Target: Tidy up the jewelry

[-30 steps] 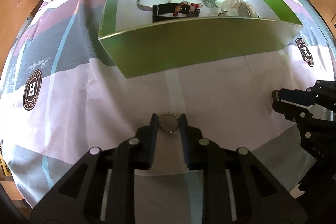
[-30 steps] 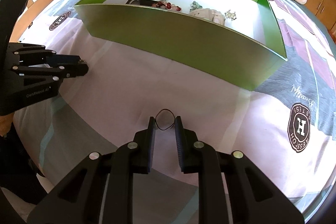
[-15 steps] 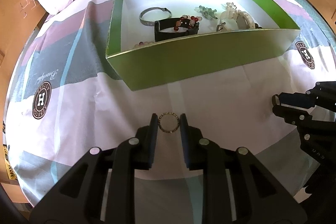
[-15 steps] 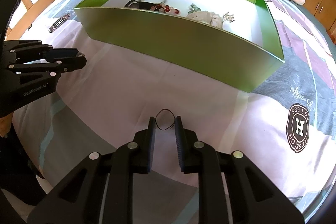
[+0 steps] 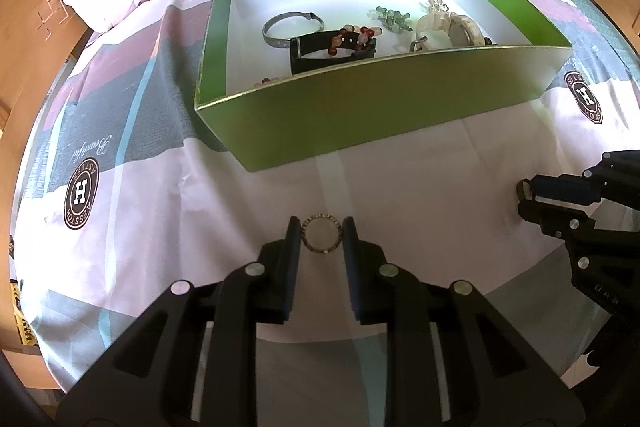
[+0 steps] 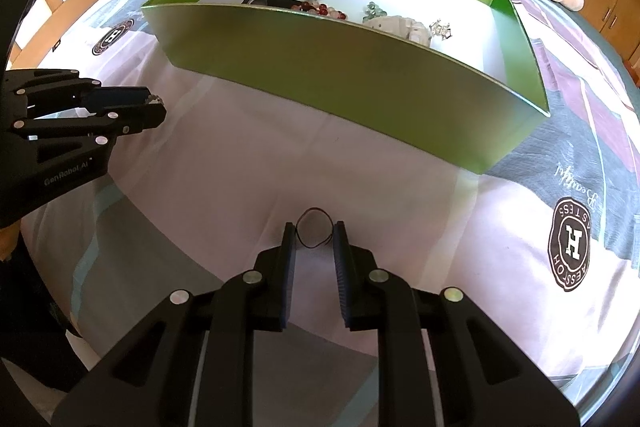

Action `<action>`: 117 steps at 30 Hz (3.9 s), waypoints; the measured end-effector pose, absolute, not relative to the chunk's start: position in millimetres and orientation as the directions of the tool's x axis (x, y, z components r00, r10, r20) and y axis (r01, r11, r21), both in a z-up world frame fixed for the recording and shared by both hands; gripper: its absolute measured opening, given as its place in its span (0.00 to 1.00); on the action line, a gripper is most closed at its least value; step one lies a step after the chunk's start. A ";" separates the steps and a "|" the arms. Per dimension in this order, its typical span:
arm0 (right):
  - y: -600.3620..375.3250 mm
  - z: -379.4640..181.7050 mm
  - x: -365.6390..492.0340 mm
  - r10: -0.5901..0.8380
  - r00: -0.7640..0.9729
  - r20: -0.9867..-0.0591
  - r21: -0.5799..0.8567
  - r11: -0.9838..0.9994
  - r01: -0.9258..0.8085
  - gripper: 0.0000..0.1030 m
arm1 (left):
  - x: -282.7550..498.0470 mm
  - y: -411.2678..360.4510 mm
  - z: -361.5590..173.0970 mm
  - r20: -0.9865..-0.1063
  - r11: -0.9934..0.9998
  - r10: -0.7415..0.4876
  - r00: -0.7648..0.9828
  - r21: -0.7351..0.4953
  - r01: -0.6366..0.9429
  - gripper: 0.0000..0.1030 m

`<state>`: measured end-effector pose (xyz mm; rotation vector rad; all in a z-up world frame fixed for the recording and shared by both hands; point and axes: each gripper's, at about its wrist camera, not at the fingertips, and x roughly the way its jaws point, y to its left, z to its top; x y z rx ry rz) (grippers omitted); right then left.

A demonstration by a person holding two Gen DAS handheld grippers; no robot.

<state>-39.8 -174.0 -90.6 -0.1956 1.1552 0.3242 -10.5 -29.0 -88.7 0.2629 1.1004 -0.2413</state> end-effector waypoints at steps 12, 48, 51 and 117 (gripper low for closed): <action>-173.4 -90.3 -40.0 0.148 0.367 -0.918 0.011 0.936 -0.352 0.18 | -10.6 -29.7 -87.8 -0.897 0.944 -0.062 0.437 0.090 0.317 0.21; -214.6 -20.4 111.0 0.228 0.553 -0.801 0.127 0.968 -0.215 0.18 | 123.6 -32.9 -18.4 -0.799 0.977 -0.080 0.597 0.056 0.207 0.21; -212.5 -39.8 130.9 0.183 0.521 -0.833 0.085 0.975 -0.206 0.18 | 145.9 -43.3 -33.8 -0.814 0.975 -0.059 0.578 0.078 0.209 0.21; -201.1 -3.4 20.8 0.077 0.717 -0.693 -0.007 0.993 -0.114 0.99 | 51.7 -12.2 -15.2 -0.807 0.985 -0.083 0.585 0.022 0.170 0.97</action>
